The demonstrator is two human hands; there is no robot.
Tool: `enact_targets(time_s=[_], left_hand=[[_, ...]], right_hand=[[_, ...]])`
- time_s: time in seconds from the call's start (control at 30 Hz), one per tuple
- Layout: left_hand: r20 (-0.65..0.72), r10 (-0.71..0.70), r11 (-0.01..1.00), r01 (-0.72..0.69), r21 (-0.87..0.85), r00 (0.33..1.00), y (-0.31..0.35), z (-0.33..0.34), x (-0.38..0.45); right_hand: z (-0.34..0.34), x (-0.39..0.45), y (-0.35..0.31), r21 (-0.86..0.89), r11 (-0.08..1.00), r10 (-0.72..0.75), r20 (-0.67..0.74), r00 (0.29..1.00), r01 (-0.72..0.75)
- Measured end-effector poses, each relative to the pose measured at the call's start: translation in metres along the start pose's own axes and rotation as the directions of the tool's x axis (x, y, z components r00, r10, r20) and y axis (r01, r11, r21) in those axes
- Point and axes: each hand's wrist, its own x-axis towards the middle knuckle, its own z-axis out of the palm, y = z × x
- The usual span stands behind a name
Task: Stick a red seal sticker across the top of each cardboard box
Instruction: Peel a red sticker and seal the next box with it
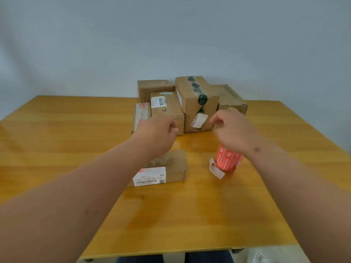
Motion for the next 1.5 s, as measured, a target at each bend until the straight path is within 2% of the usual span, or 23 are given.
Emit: enact_targets(time_s=[0.13, 0.3, 0.4, 0.57, 0.7, 0.8, 0.9, 1.03, 1.13, 1.5], left_hand=[[0.052, 0.067, 0.995, -0.063, -0.08, 0.996, 0.031, 0.021, 0.005], [0.147, 0.073, 0.992, -0.056, -0.115, 0.986, 0.061, 0.042, 0.002], [0.181, 0.086, 0.993, -0.069, -0.098, 0.98, 0.071, 0.051, 0.001], [0.196, 0.119, 0.992, -0.108, -0.07, 0.973, 0.074, 0.056, 0.001], [0.235, 0.186, 0.982, -0.176, -0.063, 0.954, 0.076, 0.055, 0.0], [0.255, 0.184, 0.983, -0.183, -0.028, 0.949, 0.077, 0.053, 0.003], [0.287, 0.13, 0.991, -0.114, -0.072, 0.949, 0.073, 0.052, 0.005], [0.304, 0.078, 0.962, 0.007, -0.272, 0.95, 0.066, 0.046, 0.004], [0.365, 0.083, 0.949, 0.039, -0.314, 0.927, 0.064, 0.041, 0.005], [0.37, 0.107, 0.98, -0.035, -0.196, 0.923, 0.064, 0.039, 0.008]], right_hand=[[-0.029, -0.02, 0.041, 0.13, 0.991, 0.015, 0.109, 0.994, -0.029], [-0.028, -0.036, 0.071, 0.045, 0.999, -0.021, 0.242, 0.97, 0.011], [-0.017, -0.036, 0.079, -0.038, 0.993, -0.1, 0.218, 0.971, 0.111], [-0.008, -0.036, 0.073, -0.081, 0.973, -0.202, 0.139, 0.969, 0.215], [-0.005, -0.038, 0.058, -0.082, 0.976, -0.184, 0.185, 0.965, 0.202], [-0.002, -0.04, 0.05, -0.032, 0.984, -0.164, 0.196, 0.967, 0.173], [0.0, -0.039, 0.048, 0.022, 0.986, -0.168, 0.188, 0.968, 0.166], [-0.001, -0.038, 0.05, -0.019, 0.987, -0.154, 0.147, 0.977, 0.159], [0.0, -0.037, 0.048, -0.04, 0.985, -0.16, 0.15, 0.976, 0.168], [-0.002, -0.033, 0.034, -0.201, 0.944, -0.225, 0.192, 0.955, 0.263]])
